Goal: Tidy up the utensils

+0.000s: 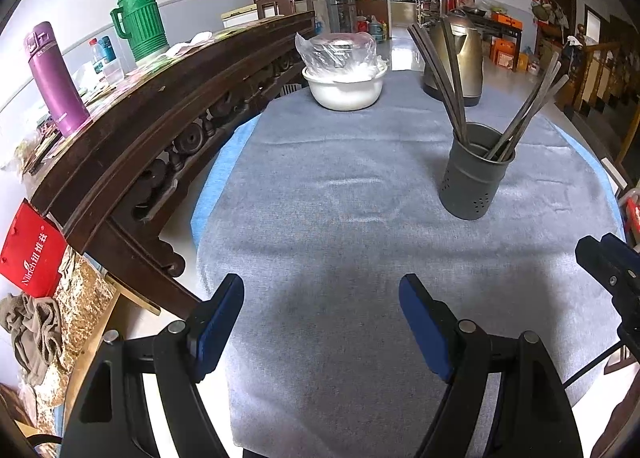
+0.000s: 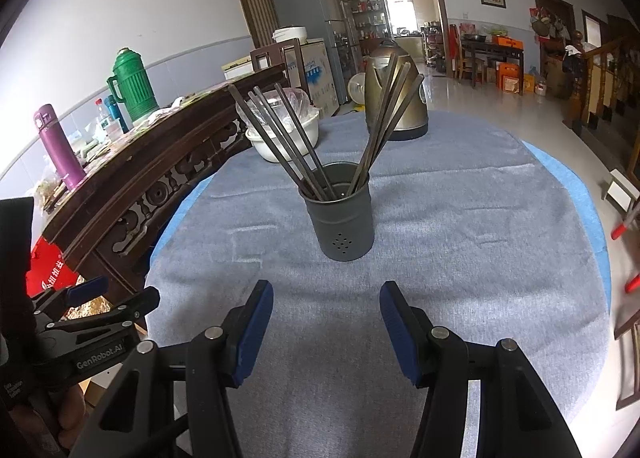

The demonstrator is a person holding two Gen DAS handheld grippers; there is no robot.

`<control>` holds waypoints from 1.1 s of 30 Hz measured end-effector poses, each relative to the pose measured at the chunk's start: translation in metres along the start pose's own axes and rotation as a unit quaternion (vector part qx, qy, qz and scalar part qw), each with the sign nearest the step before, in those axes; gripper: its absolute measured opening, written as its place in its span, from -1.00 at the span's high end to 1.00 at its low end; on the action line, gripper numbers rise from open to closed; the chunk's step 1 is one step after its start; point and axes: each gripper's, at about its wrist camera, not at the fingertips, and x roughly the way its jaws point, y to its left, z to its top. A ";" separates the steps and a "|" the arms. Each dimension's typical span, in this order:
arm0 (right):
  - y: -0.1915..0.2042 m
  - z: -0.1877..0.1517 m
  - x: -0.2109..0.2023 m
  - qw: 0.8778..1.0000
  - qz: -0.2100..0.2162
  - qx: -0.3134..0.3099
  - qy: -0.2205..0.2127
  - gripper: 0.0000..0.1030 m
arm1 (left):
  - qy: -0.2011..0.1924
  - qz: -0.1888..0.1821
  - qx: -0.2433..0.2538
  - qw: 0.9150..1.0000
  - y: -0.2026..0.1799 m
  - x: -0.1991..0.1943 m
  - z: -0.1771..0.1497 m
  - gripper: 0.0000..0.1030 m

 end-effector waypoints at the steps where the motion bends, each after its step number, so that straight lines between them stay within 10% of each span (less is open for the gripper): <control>1: 0.000 0.000 0.000 1.000 0.000 0.000 0.000 -0.16 | 0.000 0.000 0.000 1.000 0.000 0.000 0.000 -0.56; 33: 0.036 0.005 -0.032 0.999 -0.038 -0.027 -0.024 -0.16 | -0.024 -0.029 -0.028 0.999 0.030 -0.021 -0.006 -0.56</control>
